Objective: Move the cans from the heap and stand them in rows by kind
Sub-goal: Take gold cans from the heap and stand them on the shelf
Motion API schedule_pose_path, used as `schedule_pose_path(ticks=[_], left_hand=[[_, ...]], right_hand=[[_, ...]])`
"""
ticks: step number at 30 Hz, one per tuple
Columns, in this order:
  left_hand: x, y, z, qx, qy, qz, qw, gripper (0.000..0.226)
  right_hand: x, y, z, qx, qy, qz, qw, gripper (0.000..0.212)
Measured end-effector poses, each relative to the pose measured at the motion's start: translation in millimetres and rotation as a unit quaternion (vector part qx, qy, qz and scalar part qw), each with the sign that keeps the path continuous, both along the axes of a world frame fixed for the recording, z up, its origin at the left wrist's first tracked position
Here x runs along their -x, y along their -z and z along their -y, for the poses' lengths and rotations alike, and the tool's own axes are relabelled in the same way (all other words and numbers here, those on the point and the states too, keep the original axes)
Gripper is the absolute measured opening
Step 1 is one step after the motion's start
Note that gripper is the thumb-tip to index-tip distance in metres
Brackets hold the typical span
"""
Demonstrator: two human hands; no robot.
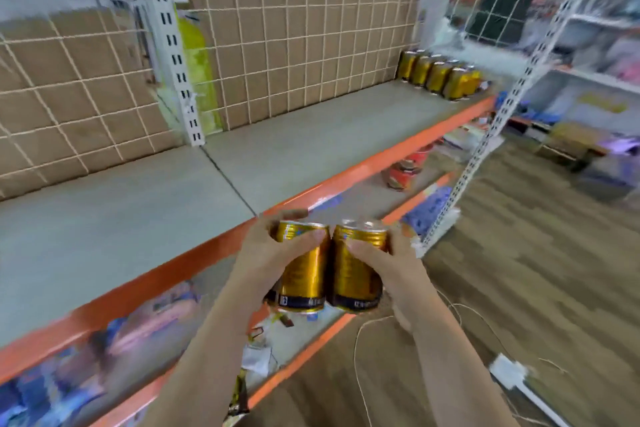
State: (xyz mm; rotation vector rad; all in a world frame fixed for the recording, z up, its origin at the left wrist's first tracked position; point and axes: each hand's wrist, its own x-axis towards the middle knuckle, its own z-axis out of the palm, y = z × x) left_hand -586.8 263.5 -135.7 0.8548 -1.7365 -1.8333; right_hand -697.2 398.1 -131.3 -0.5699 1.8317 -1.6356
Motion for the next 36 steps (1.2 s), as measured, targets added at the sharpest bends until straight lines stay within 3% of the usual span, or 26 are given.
schedule_pose_path(ticks=[3,6,10,14,18,28,36], left_hand=[[63,-3,-21,0.1,0.037,0.013,0.994,0.06],[118,-5,-40,0.193,0.085,0.022,0.977,0.072],[174,-5,-54,0.163,0.1,0.003,0.982,0.062],[228,-2,-58,0.169,0.105,-0.002,0.98,0.055],[291,4,-56,0.236,0.103,-0.008,0.966,0.045],[468,-8,27,0.246,0.098,-0.025,0.964,0.063],[554,-16,77,0.248,0.104,-0.005,0.963,0.057]], right_hand=[[59,-3,-33,-0.007,0.031,-0.05,0.998,0.061],[106,-7,-56,-0.006,0.062,-0.089,0.994,0.05],[148,-7,-75,-0.007,0.076,-0.104,0.992,0.038],[195,5,-76,-0.002,0.105,-0.073,0.992,0.054],[250,13,-65,0.001,0.126,-0.063,0.99,0.056],[439,-3,10,-0.016,0.132,-0.105,0.985,0.044],[541,-1,48,-0.04,0.159,-0.123,0.979,0.043]])
